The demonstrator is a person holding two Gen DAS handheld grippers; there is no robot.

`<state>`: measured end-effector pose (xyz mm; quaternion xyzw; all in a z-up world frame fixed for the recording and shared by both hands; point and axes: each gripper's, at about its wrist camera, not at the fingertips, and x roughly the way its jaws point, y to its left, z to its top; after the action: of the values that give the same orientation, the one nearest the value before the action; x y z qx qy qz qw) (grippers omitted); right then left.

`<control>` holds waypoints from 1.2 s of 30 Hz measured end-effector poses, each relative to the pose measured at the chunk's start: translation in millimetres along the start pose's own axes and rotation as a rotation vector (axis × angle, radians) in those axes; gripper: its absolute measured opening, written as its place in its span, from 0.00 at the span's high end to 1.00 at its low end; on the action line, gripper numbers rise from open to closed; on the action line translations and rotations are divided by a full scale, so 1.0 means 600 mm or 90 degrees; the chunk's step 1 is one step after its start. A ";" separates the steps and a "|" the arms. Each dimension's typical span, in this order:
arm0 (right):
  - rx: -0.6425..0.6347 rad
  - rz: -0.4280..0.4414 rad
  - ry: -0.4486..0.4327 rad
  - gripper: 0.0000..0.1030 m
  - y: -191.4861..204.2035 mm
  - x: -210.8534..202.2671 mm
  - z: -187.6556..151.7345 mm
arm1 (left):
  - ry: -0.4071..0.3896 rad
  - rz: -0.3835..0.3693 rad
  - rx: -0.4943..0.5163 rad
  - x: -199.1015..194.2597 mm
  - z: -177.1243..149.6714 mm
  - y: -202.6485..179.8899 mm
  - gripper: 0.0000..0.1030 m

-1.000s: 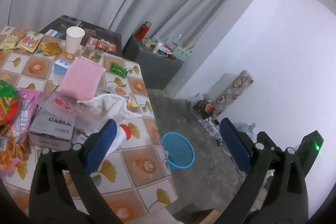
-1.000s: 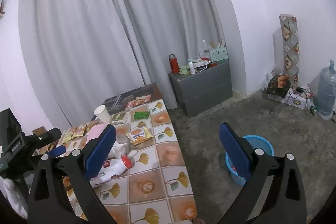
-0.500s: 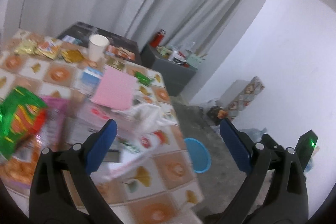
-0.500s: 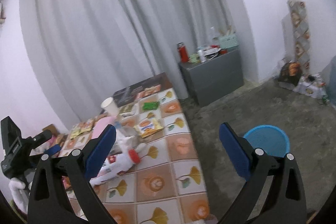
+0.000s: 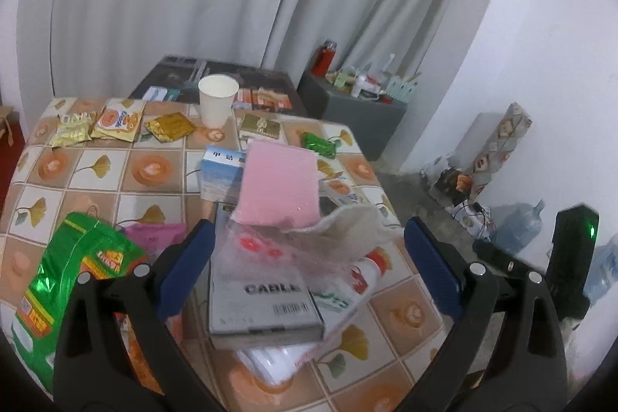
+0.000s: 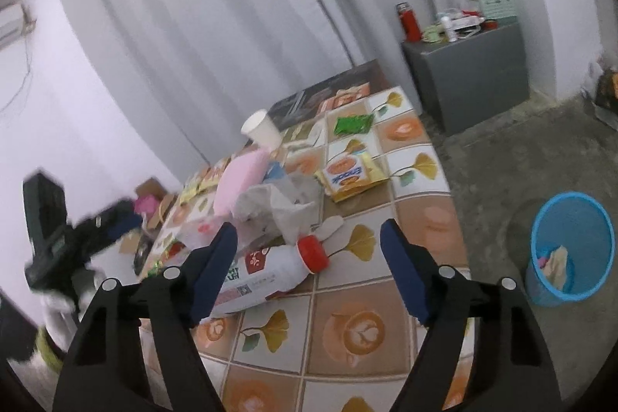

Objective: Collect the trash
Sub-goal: 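Grasp the pink mesh sponge with the left tool while the right tool grasps white tissue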

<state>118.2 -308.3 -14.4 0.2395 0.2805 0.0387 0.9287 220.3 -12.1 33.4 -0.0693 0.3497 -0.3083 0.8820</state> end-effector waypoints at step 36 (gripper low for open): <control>-0.190 0.079 0.113 0.38 0.053 0.191 0.034 | 0.290 0.125 0.034 0.292 0.076 0.037 0.09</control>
<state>227.1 -265.4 -42.3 0.1116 0.3374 0.1583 0.9212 360.3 -102.4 -40.6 0.0595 0.5361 -0.2376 0.8078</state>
